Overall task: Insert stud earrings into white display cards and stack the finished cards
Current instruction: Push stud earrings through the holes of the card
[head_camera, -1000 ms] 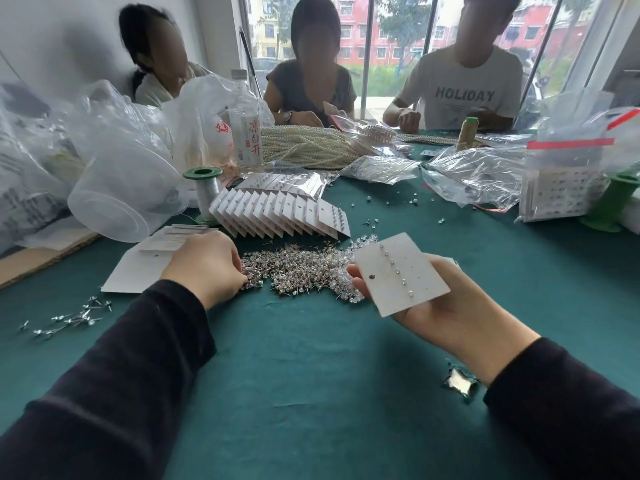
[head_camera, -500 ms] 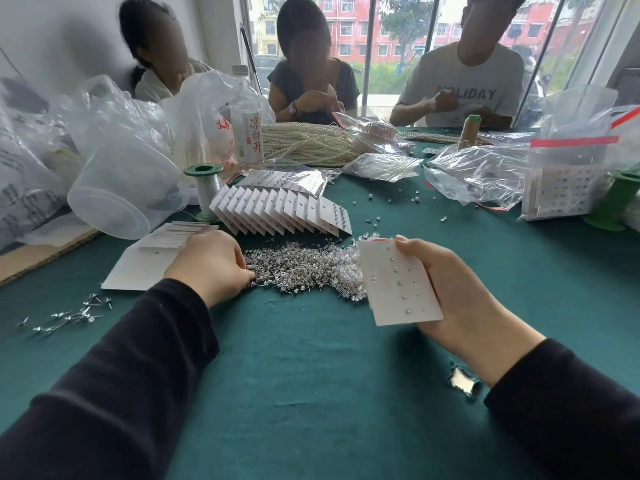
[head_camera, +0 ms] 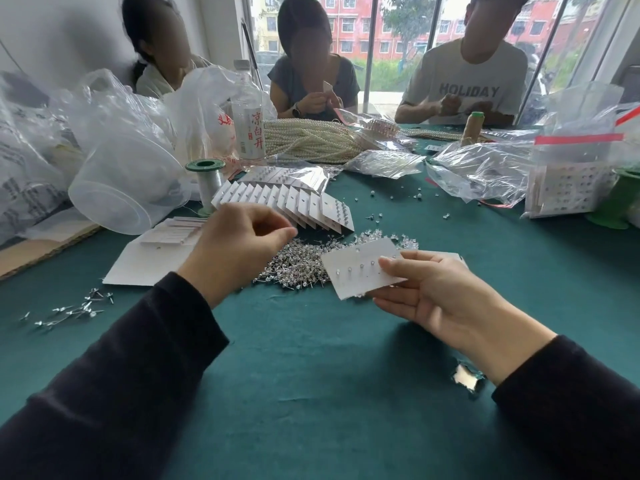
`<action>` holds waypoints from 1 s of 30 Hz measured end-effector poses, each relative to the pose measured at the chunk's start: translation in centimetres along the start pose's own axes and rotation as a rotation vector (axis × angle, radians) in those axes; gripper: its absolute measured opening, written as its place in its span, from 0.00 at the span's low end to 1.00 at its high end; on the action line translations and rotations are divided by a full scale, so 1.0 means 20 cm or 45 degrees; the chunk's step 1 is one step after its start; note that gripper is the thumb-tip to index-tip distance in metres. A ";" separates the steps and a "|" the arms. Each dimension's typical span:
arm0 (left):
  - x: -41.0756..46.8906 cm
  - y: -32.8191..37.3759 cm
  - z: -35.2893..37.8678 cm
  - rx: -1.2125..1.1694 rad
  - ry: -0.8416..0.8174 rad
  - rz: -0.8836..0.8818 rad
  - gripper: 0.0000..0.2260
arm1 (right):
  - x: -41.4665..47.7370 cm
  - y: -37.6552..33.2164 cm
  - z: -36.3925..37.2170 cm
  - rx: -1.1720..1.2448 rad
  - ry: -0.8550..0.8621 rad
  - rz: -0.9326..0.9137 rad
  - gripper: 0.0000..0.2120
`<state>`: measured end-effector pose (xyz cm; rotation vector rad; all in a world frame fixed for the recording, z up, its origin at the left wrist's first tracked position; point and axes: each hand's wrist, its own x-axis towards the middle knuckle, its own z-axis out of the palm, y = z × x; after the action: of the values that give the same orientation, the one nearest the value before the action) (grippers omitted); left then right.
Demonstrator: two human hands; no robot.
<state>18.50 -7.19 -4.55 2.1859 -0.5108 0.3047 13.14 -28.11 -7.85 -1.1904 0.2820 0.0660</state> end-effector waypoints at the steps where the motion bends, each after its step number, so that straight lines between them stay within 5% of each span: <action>1: -0.01 0.03 0.02 -0.100 -0.037 0.031 0.04 | 0.00 0.00 0.00 0.022 0.000 0.006 0.18; 7: -0.06 0.08 0.12 0.223 0.016 0.346 0.02 | 0.00 0.00 0.02 0.068 -0.053 0.040 0.18; 26: -0.06 0.03 0.17 0.352 -0.087 0.510 0.03 | -0.01 -0.01 0.03 0.126 -0.005 0.082 0.05; 30: -0.08 0.03 0.15 0.356 -0.225 0.532 0.13 | -0.01 -0.01 0.04 0.251 -0.002 0.106 0.02</action>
<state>16.86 -9.46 -6.58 2.3743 -1.0855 0.4284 13.08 -27.47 -7.37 -0.9829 0.3290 0.1091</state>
